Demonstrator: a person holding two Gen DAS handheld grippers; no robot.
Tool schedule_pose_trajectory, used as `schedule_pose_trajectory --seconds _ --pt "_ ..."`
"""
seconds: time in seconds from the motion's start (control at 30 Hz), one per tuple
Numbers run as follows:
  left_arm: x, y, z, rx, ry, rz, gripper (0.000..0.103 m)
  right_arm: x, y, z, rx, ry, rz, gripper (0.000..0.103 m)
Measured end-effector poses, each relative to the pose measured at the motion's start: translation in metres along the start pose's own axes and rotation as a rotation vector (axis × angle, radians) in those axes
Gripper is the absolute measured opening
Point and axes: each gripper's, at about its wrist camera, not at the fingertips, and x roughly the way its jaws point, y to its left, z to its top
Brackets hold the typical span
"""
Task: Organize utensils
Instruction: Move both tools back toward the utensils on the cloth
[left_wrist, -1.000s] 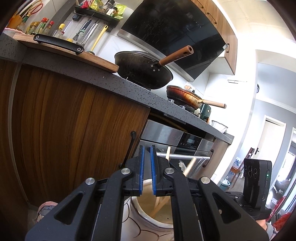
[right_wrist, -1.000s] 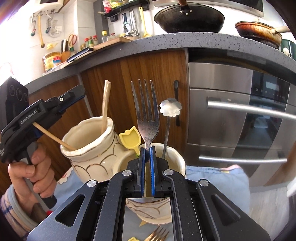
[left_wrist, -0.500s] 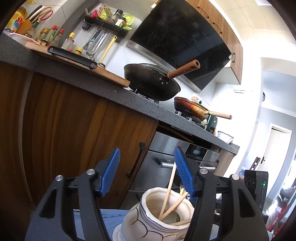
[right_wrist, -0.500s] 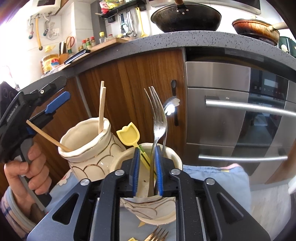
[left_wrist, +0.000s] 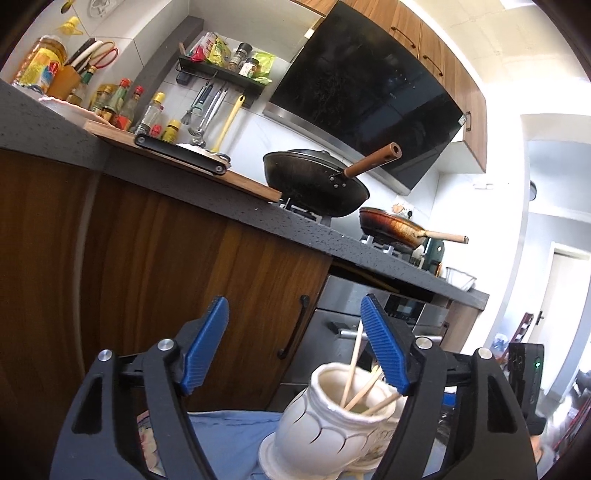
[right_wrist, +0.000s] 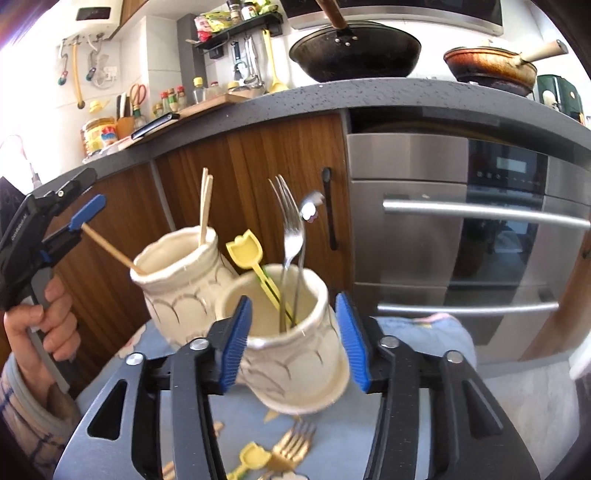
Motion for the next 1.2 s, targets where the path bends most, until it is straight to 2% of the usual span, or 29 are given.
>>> schedule_pose_trajectory --seconds 0.1,0.33,0.47,0.57,0.87,1.2 --pt "-0.009 0.002 -0.006 0.012 0.022 0.033 0.08 -0.006 -0.001 -0.006 -0.004 -0.006 -0.013 0.071" --pt "-0.023 -0.002 -0.031 0.044 0.125 0.085 0.092 -0.014 -0.004 -0.029 -0.001 0.035 -0.025 0.078" --pt "-0.027 -0.013 -0.046 0.084 0.185 0.103 0.095 -0.015 -0.005 -0.039 0.013 0.058 -0.031 0.082" --pt "-0.029 -0.026 -0.057 0.116 0.232 0.089 0.096 -0.013 -0.007 -0.047 0.025 0.085 -0.037 0.086" --pt "-0.028 -0.058 -0.097 0.189 0.397 0.058 0.096 -0.018 -0.007 -0.072 0.051 0.15 -0.036 0.088" --pt "-0.032 -0.076 -0.131 0.243 0.506 0.049 0.096 -0.014 -0.001 -0.088 0.036 0.222 -0.025 0.088"
